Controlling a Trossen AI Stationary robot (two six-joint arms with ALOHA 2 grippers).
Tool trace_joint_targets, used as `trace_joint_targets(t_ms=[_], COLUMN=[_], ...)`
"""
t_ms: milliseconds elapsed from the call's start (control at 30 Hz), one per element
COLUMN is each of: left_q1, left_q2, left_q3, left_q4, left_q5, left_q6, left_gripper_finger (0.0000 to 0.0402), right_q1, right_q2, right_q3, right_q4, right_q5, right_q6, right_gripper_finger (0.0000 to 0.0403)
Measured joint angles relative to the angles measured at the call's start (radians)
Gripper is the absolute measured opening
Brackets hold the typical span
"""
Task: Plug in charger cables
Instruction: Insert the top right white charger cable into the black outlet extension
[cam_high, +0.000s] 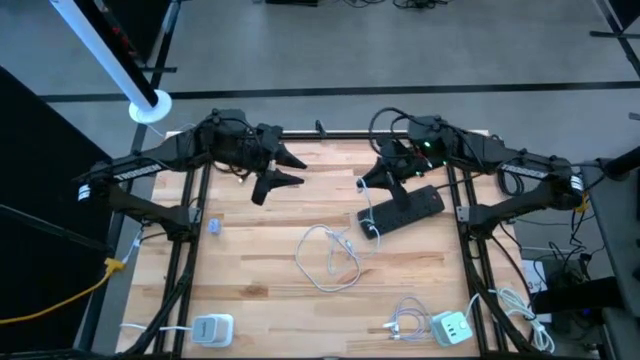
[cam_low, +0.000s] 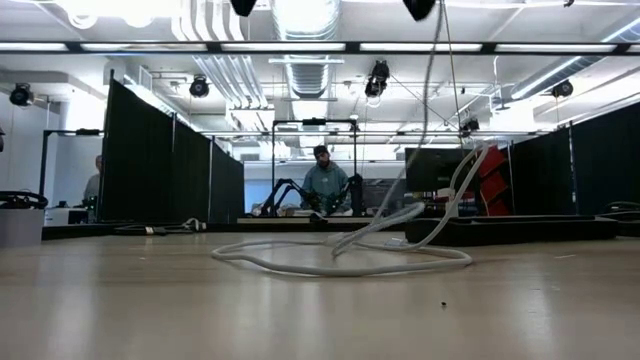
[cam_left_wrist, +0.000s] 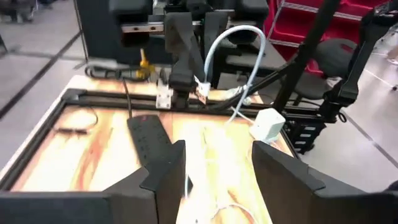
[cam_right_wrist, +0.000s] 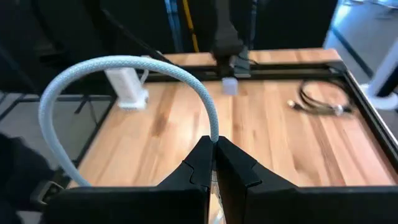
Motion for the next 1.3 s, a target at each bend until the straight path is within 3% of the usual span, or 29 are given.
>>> trace_joint_targets(t_ms=[233, 567, 867, 1133, 1300], left_q1=[0.000, -0.007, -0.008, -0.008, -0.007], left_q2=[0.002, 0.008, 0.008, 0.008, 0.008], left_q3=[0.000, -0.107, -0.281, -0.399, -0.415], left_q4=[-0.098, -0.087, 0.127, 0.345, 0.374], left_q5=[-0.010, -0.084, -0.085, -0.086, -0.086], left_q6=[-0.069, -0.101, -0.130, -0.225, -0.230], left_gripper_finger=[0.0132, 0.0104, 0.0103, 0.0104, 0.0104], right_q1=[0.000, 0.000, -0.047, -0.102, -0.119], right_q2=[-0.103, -0.095, -0.090, -0.090, -0.078], right_q3=[-0.342, -0.607, -0.824, -0.933, -0.966], right_q4=[0.128, 0.334, 0.710, 0.816, 0.854], right_q5=[0.024, 0.040, 0.040, -0.021, -0.021], right_q6=[0.034, -0.022, 0.010, 0.043, 0.030], right_gripper_finger=[0.0000, 0.0000, 0.0000, 0.0000, 0.0000])
